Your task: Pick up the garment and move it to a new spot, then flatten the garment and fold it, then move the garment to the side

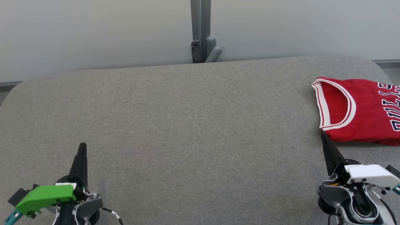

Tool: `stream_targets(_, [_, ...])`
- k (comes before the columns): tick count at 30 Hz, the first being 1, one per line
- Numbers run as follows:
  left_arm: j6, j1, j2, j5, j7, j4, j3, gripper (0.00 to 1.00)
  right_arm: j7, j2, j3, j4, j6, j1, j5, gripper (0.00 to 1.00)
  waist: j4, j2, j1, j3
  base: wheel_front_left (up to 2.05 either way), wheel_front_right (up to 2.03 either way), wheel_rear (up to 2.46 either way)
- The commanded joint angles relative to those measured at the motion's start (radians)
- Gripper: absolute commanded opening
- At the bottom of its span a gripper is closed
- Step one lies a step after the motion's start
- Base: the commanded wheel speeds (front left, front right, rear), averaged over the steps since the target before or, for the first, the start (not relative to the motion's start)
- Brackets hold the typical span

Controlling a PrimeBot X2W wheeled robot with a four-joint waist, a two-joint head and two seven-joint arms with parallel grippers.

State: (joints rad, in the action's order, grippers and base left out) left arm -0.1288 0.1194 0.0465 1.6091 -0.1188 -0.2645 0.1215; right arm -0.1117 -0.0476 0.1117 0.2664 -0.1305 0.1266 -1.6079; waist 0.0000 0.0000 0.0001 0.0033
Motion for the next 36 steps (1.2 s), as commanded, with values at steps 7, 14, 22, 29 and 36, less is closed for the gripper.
stream_targets(7, [-0.004, 0.016, 0.007, 0.002, -0.002, 0.002, 0.0, 0.0, -0.002, -0.005, -0.002, -0.004, 0.0, 0.005, -0.006, 0.0, 0.0, 0.0, -0.0001, 0.0, 0.0, 0.0, 0.0])
stream_targets(14, [-0.004, 0.016, 0.007, 0.002, -0.002, 0.002, 0.0, 0.0, -0.002, -0.005, -0.002, -0.004, 0.0, 0.005, -0.006, 0.0, 0.0, 0.0, -0.0001, 0.0, 0.0, 0.0, 0.0])
stream_targets(22, [-0.004, 0.016, 0.007, 0.002, -0.002, 0.002, 0.0, 0.0, -0.002, -0.005, -0.002, -0.004, 0.0, 0.005, -0.006, 0.0, 0.0, 0.0, -0.0001, 0.0, 0.0, 0.0, 0.0])
stream_targets(29, [-0.004, 0.016, 0.007, 0.002, -0.002, 0.002, 0.0, 0.0, -0.002, -0.005, -0.002, -0.004, 0.0, 0.005, -0.006, 0.0, 0.0, 0.0, -0.0001, 0.0, 0.0, 0.0, 0.0])
stream_targets(36, [-0.004, 0.016, 0.007, 0.002, -0.002, 0.002, 0.0, 0.0, -0.002, -0.005, -0.002, -0.004, 0.0, 0.005, -0.006, 0.0, 0.0, 0.0, -0.0001, 0.0, 0.0, 0.0, 0.0])
